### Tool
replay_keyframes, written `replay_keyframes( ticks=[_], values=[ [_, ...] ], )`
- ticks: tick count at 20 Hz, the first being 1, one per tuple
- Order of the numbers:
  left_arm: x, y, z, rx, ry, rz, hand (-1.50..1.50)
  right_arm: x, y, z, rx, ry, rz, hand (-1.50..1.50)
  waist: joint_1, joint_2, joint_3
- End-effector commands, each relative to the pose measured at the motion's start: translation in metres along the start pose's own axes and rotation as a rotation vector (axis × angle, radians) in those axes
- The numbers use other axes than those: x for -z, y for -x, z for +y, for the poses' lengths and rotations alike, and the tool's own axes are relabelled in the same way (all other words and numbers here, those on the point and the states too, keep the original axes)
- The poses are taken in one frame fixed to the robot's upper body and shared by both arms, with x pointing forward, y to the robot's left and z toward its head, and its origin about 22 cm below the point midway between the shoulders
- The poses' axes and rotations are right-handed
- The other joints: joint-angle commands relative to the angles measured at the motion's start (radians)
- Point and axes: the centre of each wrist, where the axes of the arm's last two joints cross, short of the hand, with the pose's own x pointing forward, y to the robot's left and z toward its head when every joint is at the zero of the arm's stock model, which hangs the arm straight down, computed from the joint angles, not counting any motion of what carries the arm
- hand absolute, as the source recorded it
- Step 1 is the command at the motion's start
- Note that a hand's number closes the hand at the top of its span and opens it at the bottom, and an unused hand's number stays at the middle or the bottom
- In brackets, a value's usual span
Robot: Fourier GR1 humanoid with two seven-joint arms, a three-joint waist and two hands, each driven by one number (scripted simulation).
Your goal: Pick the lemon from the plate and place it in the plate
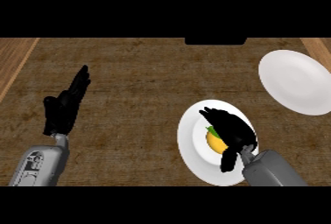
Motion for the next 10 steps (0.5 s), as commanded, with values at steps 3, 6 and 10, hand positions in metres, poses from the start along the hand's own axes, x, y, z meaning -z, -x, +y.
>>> replay_keyframes(
  ticks=[3,6,10],
  values=[
    [0.016,-0.005,-0.015,0.0,-0.017,-0.009,0.0,0.012,0.017,-0.002,0.004,-0.019,0.022,-1.5,-0.003,0.0,0.0],
    [-0.001,0.006,-0.014,0.012,0.015,-0.019,0.0,0.012,0.034,0.002,-0.018,-0.019,0.034,-1.5,-0.002,-0.001,0.0],
    [-0.005,-0.003,-0.012,0.002,-0.007,-0.009,0.0,0.027,0.025,0.011,-0.021,0.077,-0.025,1.5,0.001,0.0,0.0]
  ],
)
